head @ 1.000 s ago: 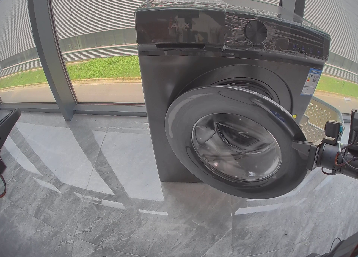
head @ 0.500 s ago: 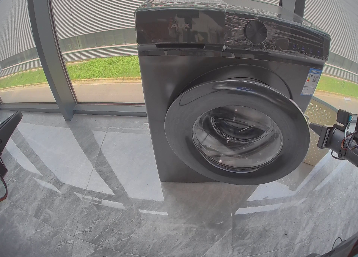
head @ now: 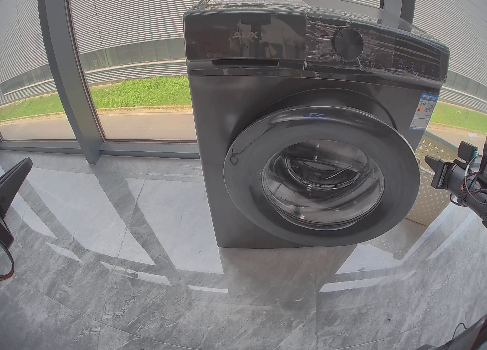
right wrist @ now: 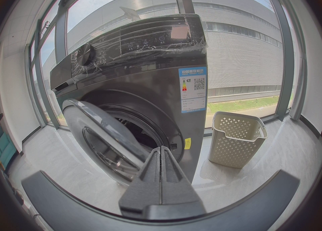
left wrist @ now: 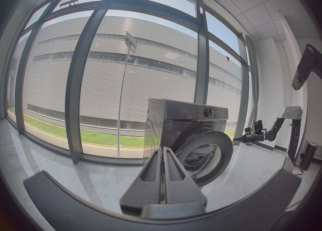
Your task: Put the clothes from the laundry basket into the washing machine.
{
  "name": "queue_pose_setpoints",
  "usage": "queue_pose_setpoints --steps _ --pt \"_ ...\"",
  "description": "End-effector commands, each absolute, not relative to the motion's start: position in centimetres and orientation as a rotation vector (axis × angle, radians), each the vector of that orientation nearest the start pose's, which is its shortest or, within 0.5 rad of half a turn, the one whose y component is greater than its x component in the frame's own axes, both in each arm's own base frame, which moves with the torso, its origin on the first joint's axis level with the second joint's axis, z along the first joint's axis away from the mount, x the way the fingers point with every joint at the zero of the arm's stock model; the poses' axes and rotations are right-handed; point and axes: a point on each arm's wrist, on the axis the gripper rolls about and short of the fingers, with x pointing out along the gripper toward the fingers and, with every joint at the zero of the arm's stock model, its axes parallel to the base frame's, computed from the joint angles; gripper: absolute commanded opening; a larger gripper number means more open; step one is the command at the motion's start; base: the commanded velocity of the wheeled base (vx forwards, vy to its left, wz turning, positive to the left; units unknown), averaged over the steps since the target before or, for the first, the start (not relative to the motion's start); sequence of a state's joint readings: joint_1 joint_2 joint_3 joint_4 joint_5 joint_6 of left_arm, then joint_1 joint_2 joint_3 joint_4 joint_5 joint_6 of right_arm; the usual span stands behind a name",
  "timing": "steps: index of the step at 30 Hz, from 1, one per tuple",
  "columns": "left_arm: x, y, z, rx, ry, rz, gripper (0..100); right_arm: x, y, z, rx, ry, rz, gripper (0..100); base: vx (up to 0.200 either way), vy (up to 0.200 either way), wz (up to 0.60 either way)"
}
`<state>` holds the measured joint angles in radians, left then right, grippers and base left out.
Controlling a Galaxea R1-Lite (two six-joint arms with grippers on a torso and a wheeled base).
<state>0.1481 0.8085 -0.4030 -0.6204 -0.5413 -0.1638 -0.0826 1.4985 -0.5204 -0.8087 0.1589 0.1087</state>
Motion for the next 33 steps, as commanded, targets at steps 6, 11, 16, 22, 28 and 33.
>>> queue_pose_setpoints --steps 6,11,16,22,28,33 --pt "7.8 0.0 23.9 -0.085 -0.181 -0.409 0 28.1 -3.6 17.7 0.133 0.15 0.01 0 0.0 0.0 0.0" --pt "7.5 -0.2 23.8 -0.084 -0.188 -0.421 0 27.8 -3.6 18.5 0.128 0.118 0.01 0 0.0 0.0 0.0" --pt "7.3 -0.2 23.9 -0.085 -0.192 -0.43 0 25.6 -3.6 21.1 0.114 0.002 0.014 0 0.0 0.0 0.0" --pt "7.4 -0.2 23.8 -0.099 -0.185 -0.431 0 22.6 -1.1 23.7 0.124 -0.09 0.259 0 0.0 0.0 0.0" --pt "7.7 -0.6 23.7 -0.106 -0.171 -0.477 0 19.7 3.8 20.6 0.174 0.039 0.583 0 0.0 0.0 0.0" --pt "8.3 -0.5 23.5 -0.119 -0.146 -0.472 0 19.3 4.4 19.3 0.169 0.093 0.639 0 0.0 0.0 0.0"
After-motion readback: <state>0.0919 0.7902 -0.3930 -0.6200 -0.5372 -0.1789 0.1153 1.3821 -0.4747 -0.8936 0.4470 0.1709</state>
